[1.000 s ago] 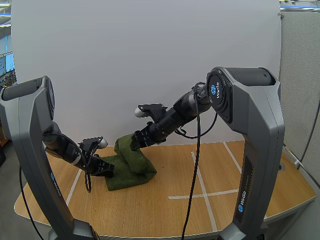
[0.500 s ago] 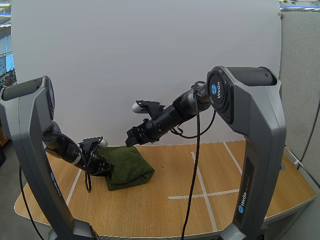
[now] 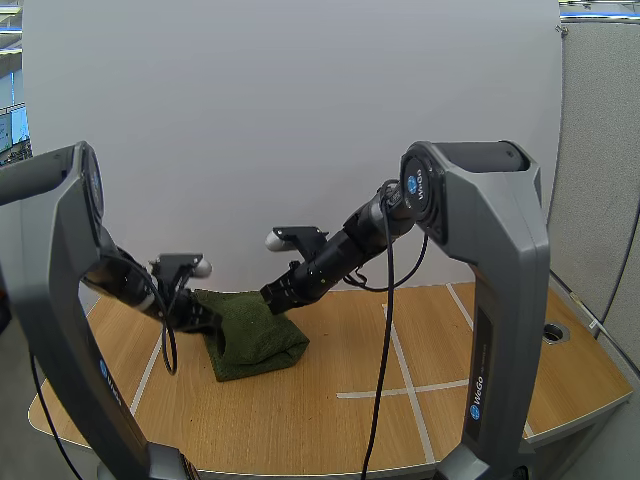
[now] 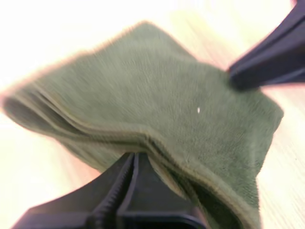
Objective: Fold the towel
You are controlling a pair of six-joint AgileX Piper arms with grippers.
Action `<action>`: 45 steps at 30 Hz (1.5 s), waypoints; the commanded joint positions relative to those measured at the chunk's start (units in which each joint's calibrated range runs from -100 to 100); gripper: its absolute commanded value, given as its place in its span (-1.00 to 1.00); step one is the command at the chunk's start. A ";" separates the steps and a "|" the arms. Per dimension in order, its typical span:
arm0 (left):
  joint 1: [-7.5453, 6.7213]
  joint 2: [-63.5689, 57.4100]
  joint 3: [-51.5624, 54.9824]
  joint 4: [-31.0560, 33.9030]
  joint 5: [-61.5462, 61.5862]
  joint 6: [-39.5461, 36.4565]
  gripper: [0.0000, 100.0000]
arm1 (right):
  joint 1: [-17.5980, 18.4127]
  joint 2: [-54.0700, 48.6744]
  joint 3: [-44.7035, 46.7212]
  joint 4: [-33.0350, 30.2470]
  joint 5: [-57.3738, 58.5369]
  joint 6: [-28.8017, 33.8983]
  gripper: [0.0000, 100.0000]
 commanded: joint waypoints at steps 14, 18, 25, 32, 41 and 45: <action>-0.17 -6.90 -3.13 3.84 6.52 -7.69 -1.00 | -0.02 10.86 0.10 -0.66 1.07 -2.87 -1.00; -0.17 -0.27 -2.83 -0.18 6.16 -4.16 -1.00 | -0.02 10.86 0.10 -1.71 2.14 -2.87 -1.00; -0.25 7.84 -2.83 -2.16 2.46 -0.78 -1.00 | -0.02 10.86 0.10 -2.15 2.72 -2.58 -1.00; -1.22 11.06 -2.83 -2.87 3.07 1.30 -1.00 | -0.02 10.86 2.55 -5.53 2.91 -2.46 -1.00; -6.77 11.06 -1.42 -2.11 2.08 1.18 -1.00 | -1.48 5.78 9.27 -8.31 1.27 -3.10 -1.00; -7.50 10.03 -1.30 -2.12 1.87 0.93 -1.00 | -3.47 1.61 12.49 -9.70 1.27 -4.03 -1.00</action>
